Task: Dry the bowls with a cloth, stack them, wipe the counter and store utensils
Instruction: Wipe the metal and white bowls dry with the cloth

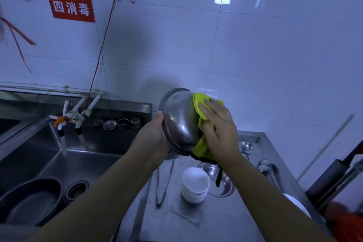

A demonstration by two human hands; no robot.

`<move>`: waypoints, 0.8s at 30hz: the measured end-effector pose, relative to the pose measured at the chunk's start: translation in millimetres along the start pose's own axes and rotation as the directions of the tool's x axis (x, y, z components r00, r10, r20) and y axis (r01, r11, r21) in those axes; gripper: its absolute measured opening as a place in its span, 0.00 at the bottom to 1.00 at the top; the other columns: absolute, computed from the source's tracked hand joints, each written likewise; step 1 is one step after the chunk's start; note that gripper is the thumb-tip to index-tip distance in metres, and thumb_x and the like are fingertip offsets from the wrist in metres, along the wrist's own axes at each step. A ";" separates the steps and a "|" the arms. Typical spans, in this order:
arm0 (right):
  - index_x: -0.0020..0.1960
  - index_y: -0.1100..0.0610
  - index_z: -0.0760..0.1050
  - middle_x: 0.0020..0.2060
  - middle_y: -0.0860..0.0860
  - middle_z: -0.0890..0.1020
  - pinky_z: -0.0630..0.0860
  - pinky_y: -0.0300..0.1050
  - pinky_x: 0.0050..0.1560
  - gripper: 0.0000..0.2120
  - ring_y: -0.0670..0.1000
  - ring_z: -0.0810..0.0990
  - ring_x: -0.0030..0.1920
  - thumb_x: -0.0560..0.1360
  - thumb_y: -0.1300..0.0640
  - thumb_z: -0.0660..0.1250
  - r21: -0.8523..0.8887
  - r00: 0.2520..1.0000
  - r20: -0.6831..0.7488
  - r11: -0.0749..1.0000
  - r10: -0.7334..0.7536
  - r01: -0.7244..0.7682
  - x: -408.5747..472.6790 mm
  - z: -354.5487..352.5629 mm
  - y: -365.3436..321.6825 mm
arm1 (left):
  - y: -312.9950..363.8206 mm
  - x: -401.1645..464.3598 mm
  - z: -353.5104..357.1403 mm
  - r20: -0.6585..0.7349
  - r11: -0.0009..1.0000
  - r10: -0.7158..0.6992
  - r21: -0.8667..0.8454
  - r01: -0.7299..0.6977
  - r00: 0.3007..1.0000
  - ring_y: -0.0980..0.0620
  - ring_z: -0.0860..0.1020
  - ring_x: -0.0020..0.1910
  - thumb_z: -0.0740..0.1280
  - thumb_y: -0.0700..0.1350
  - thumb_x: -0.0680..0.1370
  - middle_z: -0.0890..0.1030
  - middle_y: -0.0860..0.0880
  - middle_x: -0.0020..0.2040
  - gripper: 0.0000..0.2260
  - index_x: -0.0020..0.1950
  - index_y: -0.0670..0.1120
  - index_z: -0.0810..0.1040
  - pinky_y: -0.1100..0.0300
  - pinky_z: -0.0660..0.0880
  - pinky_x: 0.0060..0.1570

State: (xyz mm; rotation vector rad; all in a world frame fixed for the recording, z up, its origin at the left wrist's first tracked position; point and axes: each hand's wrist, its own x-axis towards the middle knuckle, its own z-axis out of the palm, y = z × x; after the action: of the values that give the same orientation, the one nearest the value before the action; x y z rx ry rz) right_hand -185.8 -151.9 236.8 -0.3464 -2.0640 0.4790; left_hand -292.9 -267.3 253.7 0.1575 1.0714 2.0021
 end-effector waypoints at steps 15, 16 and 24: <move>0.59 0.58 0.80 0.61 0.52 0.79 0.61 0.66 0.68 0.18 0.58 0.72 0.67 0.74 0.61 0.57 -0.394 0.877 0.245 0.784 -0.414 0.480 -19.2 18.4 -18.7 | -8.6 10.1 -12.7 0.322 0.954 -0.140 -0.210 0.215 0.936 0.47 0.83 0.47 0.50 0.53 0.82 0.82 0.41 0.54 0.24 0.58 0.37 0.77 0.59 0.80 0.40; 0.59 0.59 0.80 0.61 0.52 0.79 0.61 0.68 0.68 0.18 0.58 0.72 0.67 0.75 0.62 0.56 -0.383 0.871 0.227 0.782 -0.436 0.492 -24.4 18.5 -15.1 | -7.1 9.2 -11.7 0.320 0.945 -0.151 -0.230 0.231 0.935 0.47 0.84 0.44 0.51 0.53 0.82 0.83 0.39 0.52 0.24 0.57 0.36 0.77 0.61 0.80 0.37; 0.61 0.58 0.78 0.63 0.54 0.76 0.65 0.73 0.61 0.17 0.58 0.66 0.68 0.82 0.64 0.52 -0.274 0.888 0.082 0.847 -0.452 0.456 -47.2 16.6 15.0 | -1.0 8.4 -2.9 0.184 0.936 -0.151 -0.290 0.201 0.971 0.42 0.83 0.41 0.54 0.51 0.81 0.83 0.37 0.46 0.23 0.50 0.34 0.80 0.51 0.81 0.31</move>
State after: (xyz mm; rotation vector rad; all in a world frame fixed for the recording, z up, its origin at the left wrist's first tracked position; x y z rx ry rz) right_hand -175.4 -162.0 186.6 -0.0096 -2.1411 -0.1107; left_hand -299.0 -262.8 249.0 0.0524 0.6388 1.9286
